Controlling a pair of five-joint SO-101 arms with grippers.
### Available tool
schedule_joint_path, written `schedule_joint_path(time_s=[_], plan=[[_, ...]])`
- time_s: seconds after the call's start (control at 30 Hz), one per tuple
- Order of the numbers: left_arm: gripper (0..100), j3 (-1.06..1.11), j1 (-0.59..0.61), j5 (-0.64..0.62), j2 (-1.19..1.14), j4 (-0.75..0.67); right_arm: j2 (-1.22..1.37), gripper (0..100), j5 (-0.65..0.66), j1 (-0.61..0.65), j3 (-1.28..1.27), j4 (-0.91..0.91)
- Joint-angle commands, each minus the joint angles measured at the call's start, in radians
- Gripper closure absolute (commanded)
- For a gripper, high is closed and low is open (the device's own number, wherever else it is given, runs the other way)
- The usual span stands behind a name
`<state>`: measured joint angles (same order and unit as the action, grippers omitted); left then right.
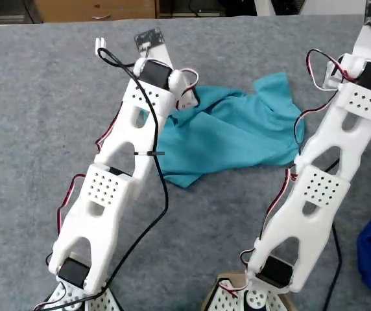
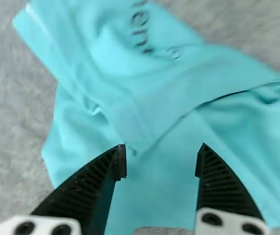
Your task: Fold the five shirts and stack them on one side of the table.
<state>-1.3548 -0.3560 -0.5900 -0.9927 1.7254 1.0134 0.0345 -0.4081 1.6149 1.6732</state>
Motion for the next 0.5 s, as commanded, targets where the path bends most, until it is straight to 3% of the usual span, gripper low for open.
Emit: schedule_joint_path(time_s=[0.0,0.23,0.47], plan=[[76,0.012,0.006,-0.029,-0.001,-0.014,-0.004,64.9,0.011,0.013,0.041,-0.005],[77,0.021,0.008,-0.029,-0.064,-0.118,-0.004,64.9,0.011,0.015,0.041,-0.005],[89,0.012,0.012,-0.025,-0.102,-0.193,-0.004,64.9,0.011,0.015,0.041,-0.005]])
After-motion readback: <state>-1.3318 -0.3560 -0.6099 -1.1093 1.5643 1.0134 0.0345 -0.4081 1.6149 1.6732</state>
